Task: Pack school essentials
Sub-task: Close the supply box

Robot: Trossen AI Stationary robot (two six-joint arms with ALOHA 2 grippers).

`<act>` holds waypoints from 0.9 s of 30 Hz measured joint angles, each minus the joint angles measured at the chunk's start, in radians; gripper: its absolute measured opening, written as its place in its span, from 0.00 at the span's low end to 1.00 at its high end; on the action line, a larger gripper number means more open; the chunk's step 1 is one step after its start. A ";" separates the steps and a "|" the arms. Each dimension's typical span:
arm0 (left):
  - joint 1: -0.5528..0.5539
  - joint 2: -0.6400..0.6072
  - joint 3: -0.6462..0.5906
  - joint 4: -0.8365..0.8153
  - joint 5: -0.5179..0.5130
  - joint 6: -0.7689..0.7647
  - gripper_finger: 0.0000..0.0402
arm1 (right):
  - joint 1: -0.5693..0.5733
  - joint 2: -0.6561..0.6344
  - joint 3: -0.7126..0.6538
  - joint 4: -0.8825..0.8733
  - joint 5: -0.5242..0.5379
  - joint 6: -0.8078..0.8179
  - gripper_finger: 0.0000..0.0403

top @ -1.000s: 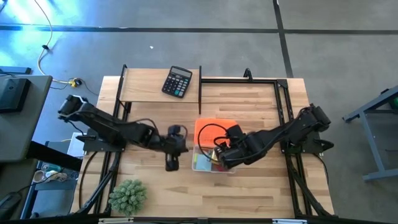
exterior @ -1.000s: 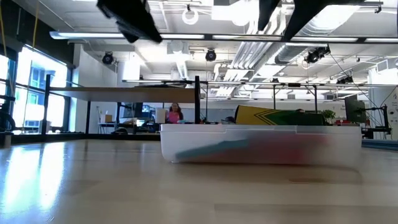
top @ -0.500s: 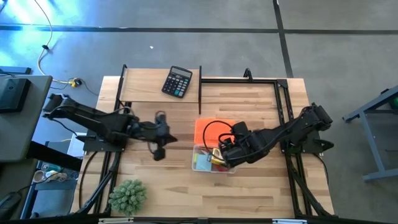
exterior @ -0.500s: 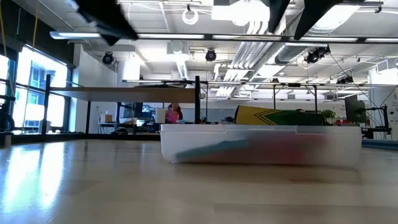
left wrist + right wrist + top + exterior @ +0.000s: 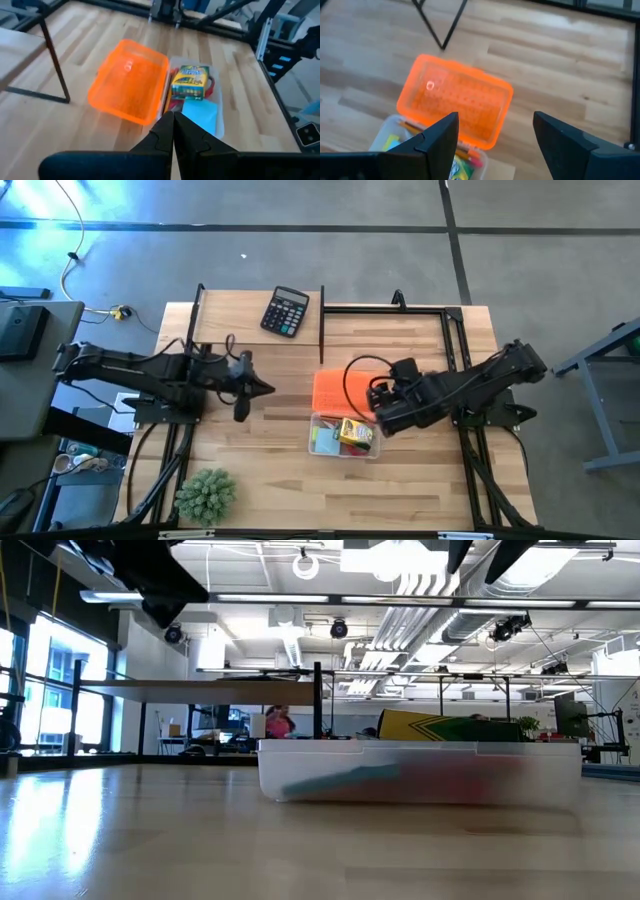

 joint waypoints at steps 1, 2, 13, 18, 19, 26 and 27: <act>0.014 -0.014 -0.006 -0.001 0.011 0.008 0.00 | -0.005 -0.011 0.000 -0.001 0.011 -0.001 0.61; 0.028 -0.025 -0.008 0.005 0.024 0.017 0.00 | -0.007 -0.022 0.000 0.000 0.025 -0.011 0.61; 0.151 -0.054 -0.010 0.017 0.095 0.038 0.00 | -0.104 -0.117 0.000 0.000 0.051 -0.175 0.61; 0.178 -0.054 -0.010 0.017 0.093 0.036 0.00 | -0.170 -0.163 0.000 0.000 0.044 -0.302 0.61; 0.182 -0.054 -0.010 0.017 0.093 0.034 0.00 | -0.184 -0.176 0.000 0.000 0.040 -0.327 0.61; 0.205 -0.054 -0.010 0.017 0.091 0.008 0.00 | -0.275 -0.283 0.000 0.000 0.028 -0.485 0.61; 0.206 -0.054 -0.010 0.017 0.091 0.008 0.00 | -0.285 -0.300 0.000 0.000 0.027 -0.502 0.61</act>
